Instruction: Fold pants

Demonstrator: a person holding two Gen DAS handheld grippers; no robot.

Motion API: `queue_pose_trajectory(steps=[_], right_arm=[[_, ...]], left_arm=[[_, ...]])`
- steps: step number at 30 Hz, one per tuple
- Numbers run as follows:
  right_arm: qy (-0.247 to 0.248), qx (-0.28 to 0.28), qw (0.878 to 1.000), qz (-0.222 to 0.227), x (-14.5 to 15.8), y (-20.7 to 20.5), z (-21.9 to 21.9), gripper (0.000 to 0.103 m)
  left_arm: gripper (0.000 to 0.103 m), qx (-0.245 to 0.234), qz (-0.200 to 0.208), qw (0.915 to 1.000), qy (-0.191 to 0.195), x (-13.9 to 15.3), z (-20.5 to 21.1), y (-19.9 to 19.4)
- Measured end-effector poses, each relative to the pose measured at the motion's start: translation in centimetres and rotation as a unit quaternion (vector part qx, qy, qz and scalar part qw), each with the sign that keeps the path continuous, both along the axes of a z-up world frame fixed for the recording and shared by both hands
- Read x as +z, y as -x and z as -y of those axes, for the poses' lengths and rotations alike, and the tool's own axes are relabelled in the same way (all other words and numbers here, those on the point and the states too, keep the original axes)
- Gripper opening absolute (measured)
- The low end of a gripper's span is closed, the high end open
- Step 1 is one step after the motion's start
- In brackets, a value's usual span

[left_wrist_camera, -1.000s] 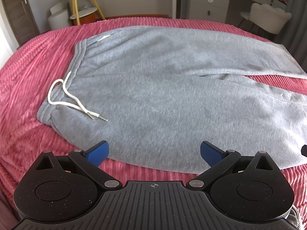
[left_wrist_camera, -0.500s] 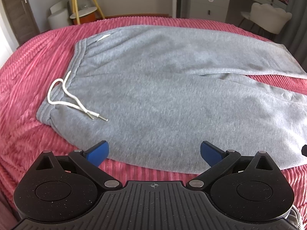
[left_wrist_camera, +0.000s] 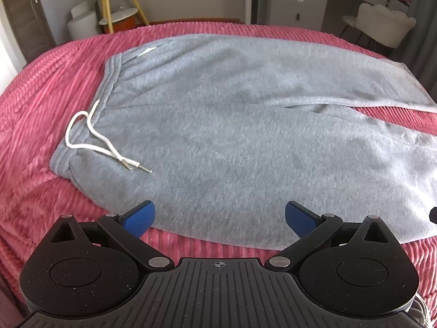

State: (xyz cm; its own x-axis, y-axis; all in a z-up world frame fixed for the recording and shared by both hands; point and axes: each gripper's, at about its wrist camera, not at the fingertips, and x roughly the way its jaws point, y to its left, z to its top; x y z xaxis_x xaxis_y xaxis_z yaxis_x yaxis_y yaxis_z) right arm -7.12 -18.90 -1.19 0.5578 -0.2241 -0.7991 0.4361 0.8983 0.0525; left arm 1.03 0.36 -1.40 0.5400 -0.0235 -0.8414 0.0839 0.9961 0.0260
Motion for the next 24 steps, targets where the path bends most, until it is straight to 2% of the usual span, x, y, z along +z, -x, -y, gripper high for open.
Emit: queue_pose_trajectory(steps=[16, 24], right_arm=[[-0.014, 0.003, 1.0, 0.023, -0.7, -0.6, 0.9, 0.098], [-0.08, -0.016, 0.996, 0.032, -2.5, -1.4, 4.1, 0.098]], left_arm=[[0.103, 0.004, -0.019, 0.9998, -0.001, -1.6, -0.2, -1.8], [0.103, 0.027, -0.034, 0.999, 0.005, -2.5, -0.7, -4.5]])
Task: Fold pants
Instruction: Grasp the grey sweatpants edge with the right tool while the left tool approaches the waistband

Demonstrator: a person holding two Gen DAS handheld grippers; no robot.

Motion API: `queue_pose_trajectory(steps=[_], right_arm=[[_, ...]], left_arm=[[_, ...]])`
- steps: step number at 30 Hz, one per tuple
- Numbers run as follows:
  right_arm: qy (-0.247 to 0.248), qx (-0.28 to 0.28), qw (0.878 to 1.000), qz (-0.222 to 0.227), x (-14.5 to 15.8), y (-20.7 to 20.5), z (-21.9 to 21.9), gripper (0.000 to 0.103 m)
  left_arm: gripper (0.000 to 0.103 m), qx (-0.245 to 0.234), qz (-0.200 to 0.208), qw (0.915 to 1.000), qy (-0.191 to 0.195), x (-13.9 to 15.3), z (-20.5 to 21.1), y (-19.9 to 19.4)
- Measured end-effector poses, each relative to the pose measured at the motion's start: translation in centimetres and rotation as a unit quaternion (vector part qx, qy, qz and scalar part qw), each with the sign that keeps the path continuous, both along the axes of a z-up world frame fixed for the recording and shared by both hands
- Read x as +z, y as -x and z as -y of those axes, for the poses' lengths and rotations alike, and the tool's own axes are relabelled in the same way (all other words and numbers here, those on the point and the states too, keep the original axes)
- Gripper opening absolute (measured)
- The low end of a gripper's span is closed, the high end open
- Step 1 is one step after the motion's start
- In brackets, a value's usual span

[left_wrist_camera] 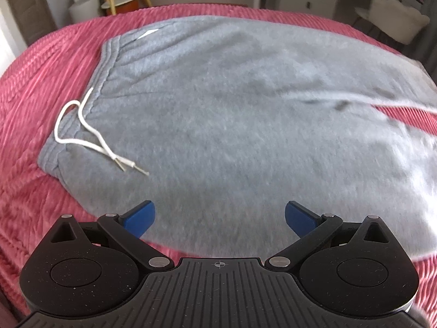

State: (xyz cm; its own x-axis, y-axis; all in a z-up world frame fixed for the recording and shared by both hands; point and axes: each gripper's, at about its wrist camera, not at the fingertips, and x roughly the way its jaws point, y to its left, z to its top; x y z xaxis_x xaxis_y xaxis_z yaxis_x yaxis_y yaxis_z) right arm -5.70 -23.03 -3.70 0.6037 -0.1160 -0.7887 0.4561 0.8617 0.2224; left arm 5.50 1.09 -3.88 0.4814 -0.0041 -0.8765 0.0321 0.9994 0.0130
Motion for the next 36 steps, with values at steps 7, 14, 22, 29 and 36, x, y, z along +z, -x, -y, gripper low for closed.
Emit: queue_pose_trajectory(steps=[7, 14, 22, 29, 36], right_arm=[[0.001, 0.024, 0.996, 0.081, 3.1, -6.3, 4.8, 0.098], [-0.023, -0.06, 0.996, 0.061, 4.3, -19.9, 12.1, 0.098], [-0.079, -0.197, 0.977, 0.023, 0.3, -35.1, 19.2, 0.083], [-0.073, -0.267, 0.96, -0.03, -3.5, -42.0, 21.8, 0.083], [0.017, -0.242, 0.969, -0.043, -3.2, -40.9, 21.1, 0.012]], left_arm=[[0.103, 0.07, 0.036, 0.9945, 0.069, 1.8, -2.1, -6.5], [0.103, 0.101, 0.119, 0.9854, 0.068, -2.0, -4.2, -10.2], [0.103, 0.096, 0.139, 0.981, 0.095, -5.8, -5.1, -13.9], [0.103, 0.106, 0.153, 0.9766, 0.108, -6.6, -6.3, -15.0], [0.103, 0.117, 0.164, 0.972, 0.121, -6.1, -7.4, -14.7]])
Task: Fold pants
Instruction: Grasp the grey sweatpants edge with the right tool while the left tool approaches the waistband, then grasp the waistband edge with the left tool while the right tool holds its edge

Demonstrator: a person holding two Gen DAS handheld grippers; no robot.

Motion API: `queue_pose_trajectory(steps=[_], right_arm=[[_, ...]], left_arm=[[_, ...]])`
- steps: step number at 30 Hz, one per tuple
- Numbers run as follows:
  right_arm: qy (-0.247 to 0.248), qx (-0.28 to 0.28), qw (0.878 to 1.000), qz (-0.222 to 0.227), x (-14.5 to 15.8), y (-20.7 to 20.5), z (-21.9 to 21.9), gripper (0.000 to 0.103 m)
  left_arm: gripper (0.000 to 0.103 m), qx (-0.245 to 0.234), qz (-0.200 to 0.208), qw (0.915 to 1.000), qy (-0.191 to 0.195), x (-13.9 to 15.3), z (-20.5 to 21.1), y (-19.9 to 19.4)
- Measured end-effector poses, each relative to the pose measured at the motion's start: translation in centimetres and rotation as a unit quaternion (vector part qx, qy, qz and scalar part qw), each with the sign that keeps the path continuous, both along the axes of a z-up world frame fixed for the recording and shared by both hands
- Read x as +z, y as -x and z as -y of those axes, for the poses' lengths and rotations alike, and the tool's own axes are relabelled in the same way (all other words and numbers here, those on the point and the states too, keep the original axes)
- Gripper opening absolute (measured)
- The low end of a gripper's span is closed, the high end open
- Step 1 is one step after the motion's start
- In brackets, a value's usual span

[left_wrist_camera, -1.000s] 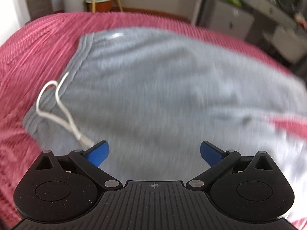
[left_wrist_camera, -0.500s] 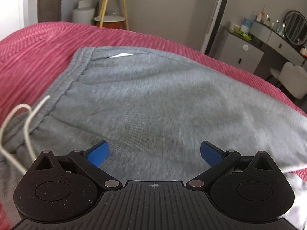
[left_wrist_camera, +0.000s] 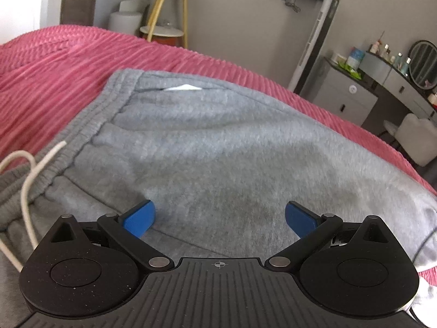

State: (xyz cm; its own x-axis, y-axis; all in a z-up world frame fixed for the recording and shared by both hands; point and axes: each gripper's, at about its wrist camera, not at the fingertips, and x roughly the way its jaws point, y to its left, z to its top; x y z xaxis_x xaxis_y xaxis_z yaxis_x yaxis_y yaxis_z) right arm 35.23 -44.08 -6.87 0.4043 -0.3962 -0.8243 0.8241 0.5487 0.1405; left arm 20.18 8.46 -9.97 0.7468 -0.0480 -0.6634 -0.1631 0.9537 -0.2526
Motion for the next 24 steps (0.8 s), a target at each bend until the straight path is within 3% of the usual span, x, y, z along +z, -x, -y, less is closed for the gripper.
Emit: queue_pose_trajectory(steps=[3, 6, 10, 13, 16, 18, 21, 23, 24], right_arm=[[-0.033, 0.016, 0.994, 0.098, 1.6, 6.1, 0.5, 0.011], [-0.045, 0.038, 0.981, 0.184, 3.6, 15.3, -0.9, 0.011], [-0.015, 0.071, 0.973, 0.218, 4.7, 28.6, -5.5, 0.011], [-0.022, 0.074, 0.975, 0.209, 2.2, 36.9, -8.1, 0.011], [-0.068, 0.067, 0.979, 0.18, -2.7, 40.6, -8.4, 0.012], [-0.096, 0.061, 0.974, 0.193, -5.1, 41.4, -8.2, 0.011], [-0.072, 0.067, 0.977, 0.191, -4.8, 40.9, -8.5, 0.014], [-0.055, 0.073, 0.979, 0.18, -4.5, 40.4, -9.1, 0.014], [-0.048, 0.076, 0.98, 0.175, -4.4, 40.2, -9.3, 0.015]], left_arm=[[0.103, 0.006, 0.008, 0.9998, -0.015, 0.8, -0.3, 0.6], [0.103, -0.007, 0.01, 0.9999, 0.007, 1.9, -1.2, 1.1], [0.103, -0.017, 0.042, 0.9979, 0.045, 3.7, -2.3, 1.5], [0.103, -0.019, 0.034, 0.9975, 0.059, 4.1, -2.4, -0.3], [0.103, -0.008, -0.003, 0.9946, 0.103, 3.7, -3.0, -3.9], [0.103, -0.005, -0.016, 0.9917, 0.127, 3.7, -3.2, -6.7], [0.102, 0.001, -0.044, 0.9895, 0.137, 3.4, -3.2, -10.8], [0.087, 0.024, -0.06, 0.9872, 0.146, 3.1, -3.3, -12.8], [0.085, 0.026, -0.068, 0.9846, 0.159, 2.7, -3.4, -13.7]])
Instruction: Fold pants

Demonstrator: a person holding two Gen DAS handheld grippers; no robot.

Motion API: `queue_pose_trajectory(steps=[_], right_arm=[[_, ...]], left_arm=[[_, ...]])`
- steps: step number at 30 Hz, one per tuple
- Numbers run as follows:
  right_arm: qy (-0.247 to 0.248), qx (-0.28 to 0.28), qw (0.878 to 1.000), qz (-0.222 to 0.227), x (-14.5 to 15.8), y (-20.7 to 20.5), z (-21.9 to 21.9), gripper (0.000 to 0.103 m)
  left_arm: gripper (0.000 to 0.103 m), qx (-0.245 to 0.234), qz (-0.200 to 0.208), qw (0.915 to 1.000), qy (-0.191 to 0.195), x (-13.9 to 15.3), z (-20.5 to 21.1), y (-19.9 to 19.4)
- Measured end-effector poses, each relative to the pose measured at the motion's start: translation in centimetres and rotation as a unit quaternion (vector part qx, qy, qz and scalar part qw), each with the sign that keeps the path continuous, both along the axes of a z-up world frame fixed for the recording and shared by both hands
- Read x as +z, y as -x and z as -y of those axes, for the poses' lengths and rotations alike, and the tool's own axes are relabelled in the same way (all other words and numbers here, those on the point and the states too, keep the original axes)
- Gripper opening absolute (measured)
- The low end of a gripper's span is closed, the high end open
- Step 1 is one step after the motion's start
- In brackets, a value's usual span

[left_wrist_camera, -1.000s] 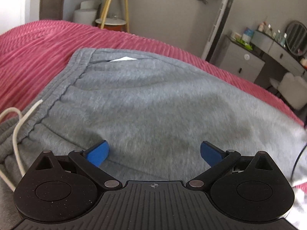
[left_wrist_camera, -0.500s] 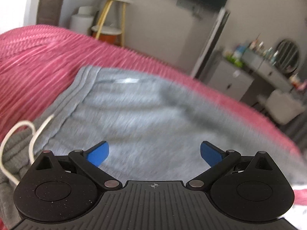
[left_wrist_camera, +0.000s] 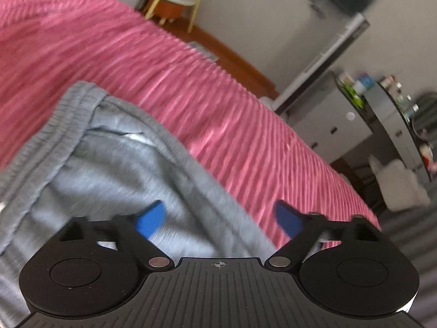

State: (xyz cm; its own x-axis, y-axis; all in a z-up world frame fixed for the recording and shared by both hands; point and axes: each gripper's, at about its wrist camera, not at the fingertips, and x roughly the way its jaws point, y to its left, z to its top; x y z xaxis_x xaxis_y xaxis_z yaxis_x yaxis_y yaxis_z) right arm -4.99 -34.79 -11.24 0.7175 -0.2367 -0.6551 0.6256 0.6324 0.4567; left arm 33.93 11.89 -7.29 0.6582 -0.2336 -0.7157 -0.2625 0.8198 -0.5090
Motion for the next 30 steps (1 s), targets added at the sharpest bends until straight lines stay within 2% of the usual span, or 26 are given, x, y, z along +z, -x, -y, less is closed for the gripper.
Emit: queue_pose_trajectory(steps=[2, 4, 6, 7, 8, 10, 14, 17, 20, 22, 24, 26, 28, 29, 30], right_arm=[[0.013, 0.002, 1.0, -0.007, 0.0, -0.4, -0.1, 0.015], [0.016, 0.0, 1.0, -0.01, -0.3, -0.8, 0.3, 0.018], [0.023, 0.002, 1.0, -0.014, -0.2, -1.1, 0.2, 0.02], [0.034, 0.006, 0.999, -0.02, -0.1, -1.4, 0.1, 0.021], [0.044, 0.012, 0.999, -0.028, -0.1, -2.2, 0.4, 0.021], [0.06, 0.024, 0.997, -0.046, 0.2, -3.0, 0.4, 0.02], [0.01, 0.02, 0.999, -0.025, 1.4, -3.4, 2.1, 0.012], [-0.013, 0.014, 0.999, 0.049, 4.6, -1.7, 3.3, 0.012], [-0.038, -0.014, 0.989, 0.144, 8.3, 2.6, 4.5, 0.012], [-0.045, -0.038, 0.981, 0.184, 9.5, 6.5, 5.0, 0.012], [-0.049, -0.05, 0.978, 0.195, 9.0, 10.0, 5.2, 0.012], [-0.045, -0.056, 0.984, 0.164, 6.9, 12.6, 4.9, 0.013], [-0.05, -0.063, 0.993, 0.088, 3.2, 13.9, 4.5, 0.016], [-0.069, -0.061, 0.995, 0.041, 0.8, 14.2, 4.4, 0.017], [-0.083, -0.064, 0.994, 0.005, -1.0, 14.2, 4.4, 0.013]], left_arm=[[0.071, 0.007, -0.041, 0.9988, 0.025, -1.5, -0.3, -1.9], [0.061, 0.015, -0.069, 0.9968, 0.039, -3.0, -0.6, -3.0], [0.045, 0.017, -0.065, 0.9974, 0.028, -3.2, -0.7, -3.2], [0.026, 0.013, -0.069, 0.9973, 0.023, -3.2, -0.8, -3.2], [0.02, 0.011, -0.071, 0.9971, 0.026, -3.1, -1.1, -3.0], [0.016, 0.014, -0.07, 0.9965, 0.043, -2.6, -1.8, -2.2], [0.015, 0.001, -0.031, 0.9982, 0.052, 1.6, -3.1, 1.0], [0.014, -0.024, 0.022, 0.9969, 0.072, 6.0, -4.4, 5.6], [0.014, -0.041, 0.074, 0.9924, 0.09, 8.9, -5.9, 12.4], [0.015, -0.054, 0.086, 0.9898, 0.1, 8.7, -6.9, 17.6], [0.016, -0.065, 0.08, 0.9907, 0.089, 6.7, -7.3, 22.0], [0.017, -0.056, 0.039, 0.9952, 0.07, 2.9, -7.2, 25.0], [0.016, -0.031, -0.03, 0.9974, 0.058, -1.2, -7.1, 25.9], [0.02, -0.01, -0.053, 0.9976, 0.044, -2.6, -6.9, 26.2], [0.021, -0.002, -0.059, 0.9975, 0.04, -3.3, -6.9, 26.4]])
